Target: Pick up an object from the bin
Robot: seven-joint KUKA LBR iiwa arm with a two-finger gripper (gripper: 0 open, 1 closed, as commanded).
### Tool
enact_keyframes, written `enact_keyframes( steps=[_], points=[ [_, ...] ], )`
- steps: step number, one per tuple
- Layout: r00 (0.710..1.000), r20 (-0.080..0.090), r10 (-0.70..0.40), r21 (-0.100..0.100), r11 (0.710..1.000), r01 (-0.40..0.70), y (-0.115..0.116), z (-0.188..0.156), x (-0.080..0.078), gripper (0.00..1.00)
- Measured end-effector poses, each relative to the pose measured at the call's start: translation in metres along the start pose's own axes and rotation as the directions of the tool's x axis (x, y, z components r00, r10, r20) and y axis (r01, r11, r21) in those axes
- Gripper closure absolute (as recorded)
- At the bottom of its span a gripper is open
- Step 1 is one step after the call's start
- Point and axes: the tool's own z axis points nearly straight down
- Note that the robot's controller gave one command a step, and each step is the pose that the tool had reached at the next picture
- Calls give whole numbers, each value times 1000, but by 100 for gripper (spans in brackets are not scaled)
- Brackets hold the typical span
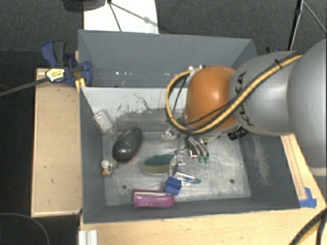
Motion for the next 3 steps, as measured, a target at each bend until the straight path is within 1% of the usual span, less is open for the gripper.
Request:
enact_keyframes(
  steps=[1,2,3],
  points=[
    [999,-5,-45,-3,999,45,-3,54,3,0],
    [999,-3,-46,0,999,46,-2,52,1,0],
    [999,4,-44,0,999,44,-3,50,-1,100]
  ],
)
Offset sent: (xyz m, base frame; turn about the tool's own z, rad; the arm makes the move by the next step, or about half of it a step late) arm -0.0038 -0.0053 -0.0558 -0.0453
